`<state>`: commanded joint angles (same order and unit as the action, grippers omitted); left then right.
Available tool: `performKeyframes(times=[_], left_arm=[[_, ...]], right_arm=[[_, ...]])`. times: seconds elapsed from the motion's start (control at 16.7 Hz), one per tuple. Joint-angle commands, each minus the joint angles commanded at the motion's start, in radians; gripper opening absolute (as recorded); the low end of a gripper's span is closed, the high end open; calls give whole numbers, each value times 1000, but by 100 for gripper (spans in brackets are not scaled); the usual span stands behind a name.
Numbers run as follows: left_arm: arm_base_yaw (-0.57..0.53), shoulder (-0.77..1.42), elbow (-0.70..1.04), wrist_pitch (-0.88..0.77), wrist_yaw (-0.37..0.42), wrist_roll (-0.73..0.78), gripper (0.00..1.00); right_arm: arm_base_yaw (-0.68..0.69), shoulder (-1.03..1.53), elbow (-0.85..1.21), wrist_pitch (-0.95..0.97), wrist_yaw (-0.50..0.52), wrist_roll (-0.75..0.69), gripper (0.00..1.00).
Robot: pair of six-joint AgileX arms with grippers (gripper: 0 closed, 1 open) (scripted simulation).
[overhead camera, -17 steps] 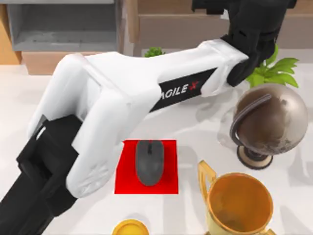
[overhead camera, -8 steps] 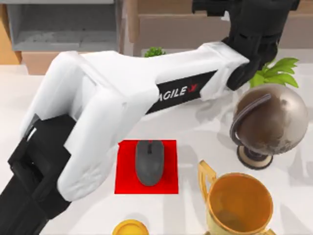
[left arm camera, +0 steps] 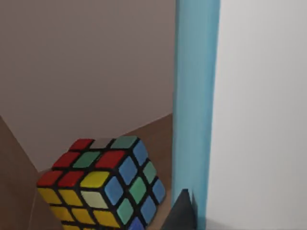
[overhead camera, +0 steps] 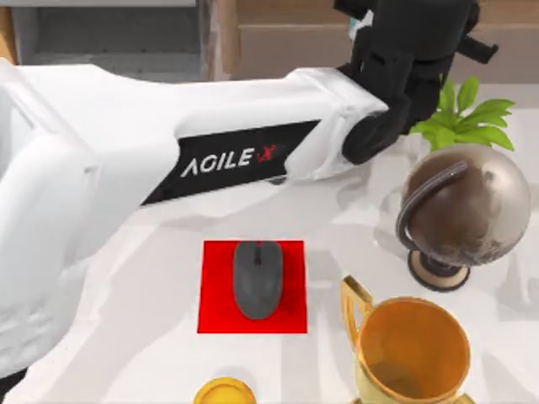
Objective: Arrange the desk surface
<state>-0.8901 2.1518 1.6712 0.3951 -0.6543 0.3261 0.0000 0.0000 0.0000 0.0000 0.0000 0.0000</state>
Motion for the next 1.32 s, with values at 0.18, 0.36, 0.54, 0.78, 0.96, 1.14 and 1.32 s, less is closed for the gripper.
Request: performKeyframes(times=[0.18, 0.36, 0.54, 0.78, 0.96, 1.14, 1.32], left_arm=[[22, -188, -230, -16, 86, 173, 0], [72, -368, -479, -14, 165, 355, 0], [158, -515, -716, 14, 233, 538, 0], [327, -620, -953, 92, 304, 777, 0], [461, -614, -1040, 172, 352, 942, 0], [567, -546, -1036, 264, 403, 1074, 0], [631, -450, -982, 344, 450, 1163, 0]], right_arm=[[0, 0, 0, 0, 0, 0, 100], [0, 0, 0, 0, 0, 0, 100], [0, 0, 0, 0, 0, 0, 100], [0, 0, 0, 0, 0, 0, 100], [0, 0, 0, 0, 0, 0, 100], [0, 0, 0, 0, 0, 0, 100], [0, 0, 0, 0, 0, 0, 100]])
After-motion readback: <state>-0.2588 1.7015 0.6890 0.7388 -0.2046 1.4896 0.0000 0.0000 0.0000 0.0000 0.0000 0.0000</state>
